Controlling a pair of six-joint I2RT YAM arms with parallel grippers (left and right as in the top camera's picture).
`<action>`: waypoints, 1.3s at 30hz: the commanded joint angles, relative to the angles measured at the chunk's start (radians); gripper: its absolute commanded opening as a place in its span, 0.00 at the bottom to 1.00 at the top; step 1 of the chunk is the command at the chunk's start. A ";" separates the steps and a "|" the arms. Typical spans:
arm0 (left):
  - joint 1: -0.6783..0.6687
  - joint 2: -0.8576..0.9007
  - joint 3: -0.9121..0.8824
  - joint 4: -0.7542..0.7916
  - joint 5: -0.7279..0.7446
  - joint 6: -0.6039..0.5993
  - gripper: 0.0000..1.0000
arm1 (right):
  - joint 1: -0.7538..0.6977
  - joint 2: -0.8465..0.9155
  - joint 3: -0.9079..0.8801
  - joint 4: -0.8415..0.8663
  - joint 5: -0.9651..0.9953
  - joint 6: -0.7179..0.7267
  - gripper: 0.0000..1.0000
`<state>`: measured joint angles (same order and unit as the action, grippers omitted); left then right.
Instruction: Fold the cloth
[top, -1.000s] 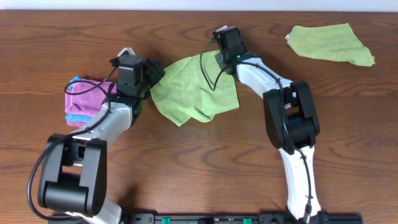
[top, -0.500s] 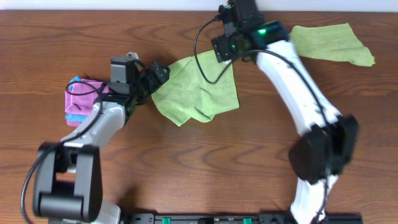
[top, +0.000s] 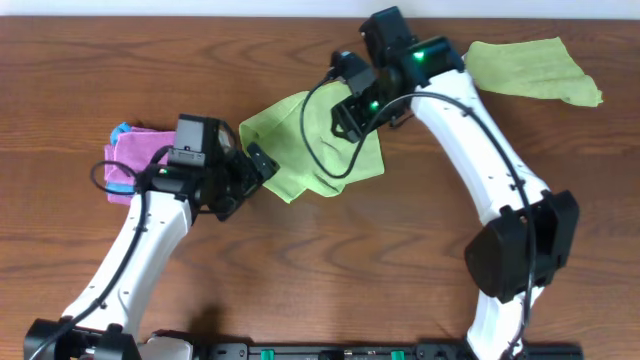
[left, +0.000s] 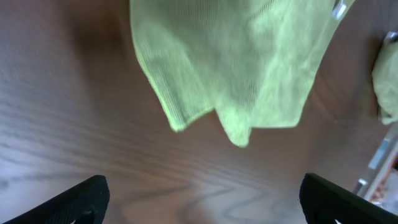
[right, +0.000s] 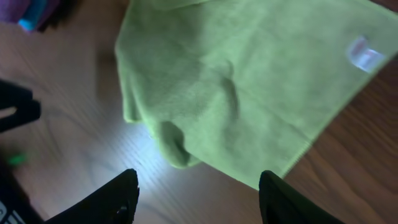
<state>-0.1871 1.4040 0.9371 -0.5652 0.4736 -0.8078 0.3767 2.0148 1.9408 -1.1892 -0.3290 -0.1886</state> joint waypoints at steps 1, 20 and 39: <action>-0.039 -0.006 -0.033 0.002 0.043 -0.126 0.98 | -0.073 -0.026 0.000 -0.004 -0.019 0.001 0.62; -0.161 0.001 -0.361 0.517 -0.047 -0.457 0.87 | -0.290 -0.115 0.000 -0.007 -0.106 0.001 0.56; -0.161 0.147 -0.361 0.682 -0.085 -0.491 0.56 | -0.290 -0.115 0.000 -0.007 -0.109 0.017 0.54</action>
<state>-0.3443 1.5448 0.5816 0.1150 0.4198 -1.2907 0.0883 1.9118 1.9404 -1.1931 -0.4194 -0.1844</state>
